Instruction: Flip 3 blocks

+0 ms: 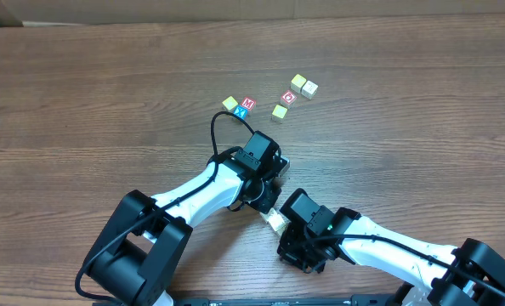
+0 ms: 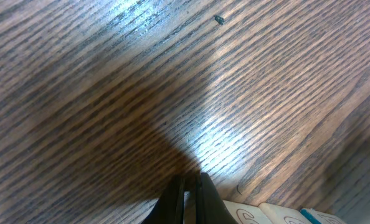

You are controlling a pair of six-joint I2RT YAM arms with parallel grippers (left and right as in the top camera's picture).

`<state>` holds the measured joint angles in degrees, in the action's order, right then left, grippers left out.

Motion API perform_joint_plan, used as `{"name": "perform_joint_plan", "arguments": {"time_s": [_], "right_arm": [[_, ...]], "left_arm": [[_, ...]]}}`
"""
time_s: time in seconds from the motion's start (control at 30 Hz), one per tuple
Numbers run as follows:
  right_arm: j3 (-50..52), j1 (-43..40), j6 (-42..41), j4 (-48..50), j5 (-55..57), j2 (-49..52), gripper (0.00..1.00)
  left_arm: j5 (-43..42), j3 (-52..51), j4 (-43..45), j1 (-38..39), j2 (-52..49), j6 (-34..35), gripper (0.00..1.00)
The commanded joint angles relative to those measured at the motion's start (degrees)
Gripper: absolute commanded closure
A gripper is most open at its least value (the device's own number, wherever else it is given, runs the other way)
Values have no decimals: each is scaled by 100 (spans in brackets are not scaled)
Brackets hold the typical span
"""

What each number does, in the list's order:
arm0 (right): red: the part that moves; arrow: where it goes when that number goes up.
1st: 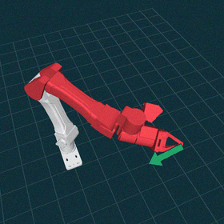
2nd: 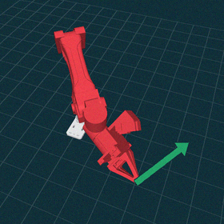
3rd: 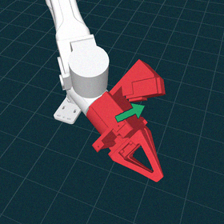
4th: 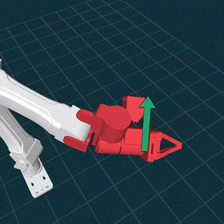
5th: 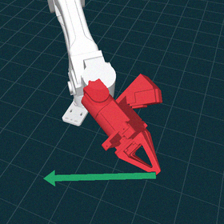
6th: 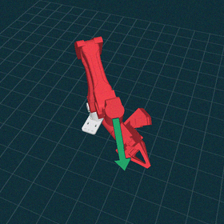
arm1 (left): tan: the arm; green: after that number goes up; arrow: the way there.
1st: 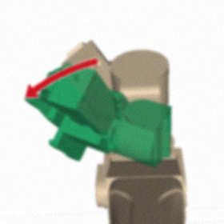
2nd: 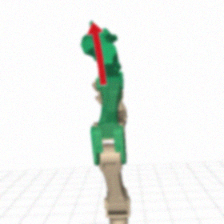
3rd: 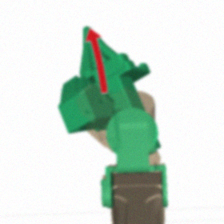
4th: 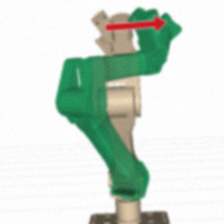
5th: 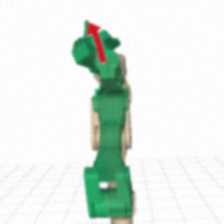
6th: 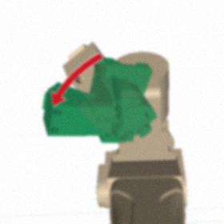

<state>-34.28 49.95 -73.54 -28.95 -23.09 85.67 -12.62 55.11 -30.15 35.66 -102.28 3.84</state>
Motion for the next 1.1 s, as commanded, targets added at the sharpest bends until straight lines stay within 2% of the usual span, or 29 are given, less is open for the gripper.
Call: {"name": "perform_joint_plan", "arguments": {"time_s": [0.0, 0.27, 0.57, 1.07], "right_arm": [[-17, 35, -42, -142, 199, 26, 96], [-17, -85, -46, -155, 437, 26, 96], [-17, -614, 52, -85, 785, 24, 96], [-17, -680, 195, 267, 573, 24, 96]], "left_arm": [[426, -146, -26, 37, -337, -157, 96], [610, -146, -173, 35, -337, -219, 96], [815, -149, -299, 35, -337, -216, 96], [789, -146, -319, 37, -337, -214, 96]]}}
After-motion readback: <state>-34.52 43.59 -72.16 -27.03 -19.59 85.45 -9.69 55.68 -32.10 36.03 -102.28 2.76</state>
